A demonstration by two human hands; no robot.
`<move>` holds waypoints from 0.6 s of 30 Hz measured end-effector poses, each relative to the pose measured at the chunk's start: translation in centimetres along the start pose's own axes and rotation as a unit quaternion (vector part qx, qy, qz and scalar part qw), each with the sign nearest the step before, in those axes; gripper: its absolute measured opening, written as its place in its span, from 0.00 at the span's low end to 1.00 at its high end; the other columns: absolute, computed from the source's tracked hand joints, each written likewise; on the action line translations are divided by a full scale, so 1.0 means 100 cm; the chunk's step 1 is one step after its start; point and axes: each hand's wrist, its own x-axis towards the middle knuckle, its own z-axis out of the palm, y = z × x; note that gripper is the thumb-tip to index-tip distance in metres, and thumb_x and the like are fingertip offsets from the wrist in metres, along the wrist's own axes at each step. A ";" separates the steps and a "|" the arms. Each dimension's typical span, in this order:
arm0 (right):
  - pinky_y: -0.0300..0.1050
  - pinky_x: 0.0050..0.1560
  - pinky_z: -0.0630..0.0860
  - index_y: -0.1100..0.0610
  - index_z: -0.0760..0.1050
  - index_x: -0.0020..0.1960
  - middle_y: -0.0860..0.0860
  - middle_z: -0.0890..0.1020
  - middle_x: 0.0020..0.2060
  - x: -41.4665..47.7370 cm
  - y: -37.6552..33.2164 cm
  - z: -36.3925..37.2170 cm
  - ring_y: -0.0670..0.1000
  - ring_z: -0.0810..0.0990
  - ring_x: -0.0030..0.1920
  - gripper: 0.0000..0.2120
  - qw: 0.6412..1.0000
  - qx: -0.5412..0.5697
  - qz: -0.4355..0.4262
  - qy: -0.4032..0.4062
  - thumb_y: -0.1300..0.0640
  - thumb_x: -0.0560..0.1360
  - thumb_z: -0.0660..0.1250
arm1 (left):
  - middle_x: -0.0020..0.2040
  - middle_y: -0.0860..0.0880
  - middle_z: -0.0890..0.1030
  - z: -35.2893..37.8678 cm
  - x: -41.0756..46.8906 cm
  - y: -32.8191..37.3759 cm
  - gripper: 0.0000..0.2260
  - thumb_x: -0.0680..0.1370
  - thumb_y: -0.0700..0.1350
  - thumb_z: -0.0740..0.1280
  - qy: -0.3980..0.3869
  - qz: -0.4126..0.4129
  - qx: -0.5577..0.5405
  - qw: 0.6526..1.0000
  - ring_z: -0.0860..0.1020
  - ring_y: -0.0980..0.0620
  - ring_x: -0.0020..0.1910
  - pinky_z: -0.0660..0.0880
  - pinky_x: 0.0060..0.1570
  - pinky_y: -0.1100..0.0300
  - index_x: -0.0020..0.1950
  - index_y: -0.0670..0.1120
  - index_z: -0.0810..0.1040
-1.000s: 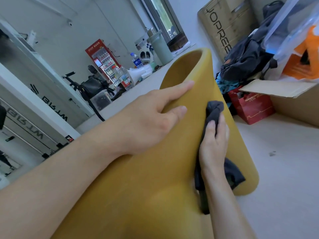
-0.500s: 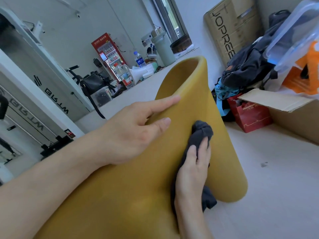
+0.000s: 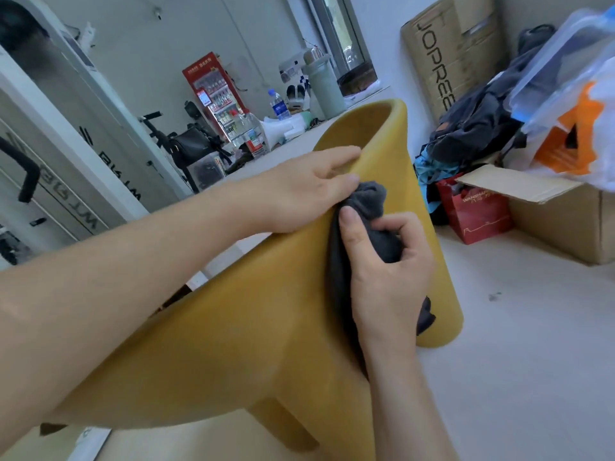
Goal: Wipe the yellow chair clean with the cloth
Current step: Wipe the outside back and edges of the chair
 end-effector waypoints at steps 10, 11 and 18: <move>0.50 0.63 0.70 0.58 0.71 0.62 0.54 0.76 0.55 0.031 0.013 0.032 0.52 0.75 0.57 0.16 0.994 -0.064 -0.058 0.062 0.51 0.78 0.61 | 0.37 0.39 0.78 -0.010 -0.128 -0.045 0.33 0.71 0.69 0.49 0.048 -0.037 0.057 0.997 0.77 0.43 0.35 0.72 0.39 0.50 0.42 0.40 0.76; 0.52 0.62 0.70 0.58 0.71 0.61 0.53 0.76 0.54 0.012 0.010 0.032 0.52 0.75 0.57 0.14 0.995 -0.060 -0.060 0.056 0.52 0.78 0.62 | 0.38 0.38 0.79 -0.007 -0.121 -0.043 0.35 0.72 0.69 0.49 0.060 -0.032 0.061 0.996 0.77 0.42 0.36 0.72 0.40 0.48 0.43 0.38 0.76; 0.45 0.56 0.70 0.52 0.71 0.53 0.55 0.74 0.48 -0.085 -0.008 0.053 0.54 0.73 0.50 0.07 0.967 -0.127 -0.218 -0.031 0.54 0.76 0.65 | 0.37 0.35 0.77 -0.011 -0.124 -0.057 0.34 0.73 0.68 0.50 0.094 -0.028 0.031 0.995 0.76 0.39 0.36 0.73 0.41 0.40 0.42 0.36 0.75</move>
